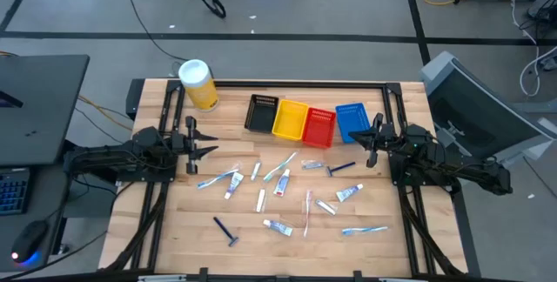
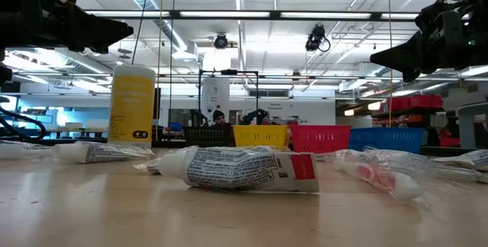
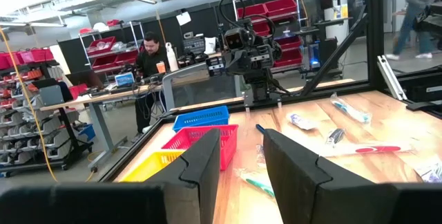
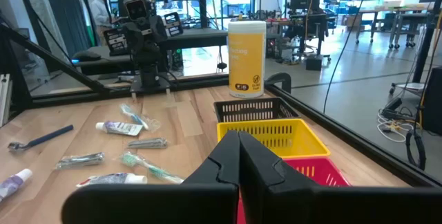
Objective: Pick & Place Travel size toiletries
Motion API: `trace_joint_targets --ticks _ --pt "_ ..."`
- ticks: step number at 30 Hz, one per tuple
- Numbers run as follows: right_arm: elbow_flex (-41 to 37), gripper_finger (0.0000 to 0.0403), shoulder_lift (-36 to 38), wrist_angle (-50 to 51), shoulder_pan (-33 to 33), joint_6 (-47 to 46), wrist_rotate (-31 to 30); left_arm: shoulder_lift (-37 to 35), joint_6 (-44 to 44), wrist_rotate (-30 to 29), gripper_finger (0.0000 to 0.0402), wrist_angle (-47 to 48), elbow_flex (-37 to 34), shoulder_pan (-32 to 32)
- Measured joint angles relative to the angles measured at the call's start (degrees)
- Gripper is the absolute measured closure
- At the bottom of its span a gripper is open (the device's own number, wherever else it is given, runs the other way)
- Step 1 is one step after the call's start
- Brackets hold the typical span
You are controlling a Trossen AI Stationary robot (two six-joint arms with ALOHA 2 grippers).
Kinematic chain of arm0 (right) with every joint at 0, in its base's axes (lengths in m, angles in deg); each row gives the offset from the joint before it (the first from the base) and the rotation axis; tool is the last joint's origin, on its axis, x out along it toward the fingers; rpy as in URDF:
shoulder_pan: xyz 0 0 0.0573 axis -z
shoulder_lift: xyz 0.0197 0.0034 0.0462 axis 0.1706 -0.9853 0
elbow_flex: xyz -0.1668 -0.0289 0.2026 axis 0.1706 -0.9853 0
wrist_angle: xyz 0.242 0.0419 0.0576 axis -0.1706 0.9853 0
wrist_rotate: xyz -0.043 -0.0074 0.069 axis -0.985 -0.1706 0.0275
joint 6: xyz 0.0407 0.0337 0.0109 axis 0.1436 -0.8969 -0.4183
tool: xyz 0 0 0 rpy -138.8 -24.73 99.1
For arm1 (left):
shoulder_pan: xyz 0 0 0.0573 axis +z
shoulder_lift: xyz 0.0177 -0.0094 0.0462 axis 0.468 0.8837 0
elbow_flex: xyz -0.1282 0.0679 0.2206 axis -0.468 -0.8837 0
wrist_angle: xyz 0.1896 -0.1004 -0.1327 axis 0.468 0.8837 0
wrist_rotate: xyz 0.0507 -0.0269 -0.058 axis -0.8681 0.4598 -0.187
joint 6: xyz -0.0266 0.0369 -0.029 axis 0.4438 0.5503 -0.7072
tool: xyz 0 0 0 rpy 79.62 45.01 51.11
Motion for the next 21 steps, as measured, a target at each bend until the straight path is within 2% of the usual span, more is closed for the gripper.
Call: trace_joint_targets --ticks 21 --pt "0.0 0.0402 0.0 -0.1 0.0 -1.2 0.0 0.0 0.0 0.0 0.0281 0.0 0.0 0.0"
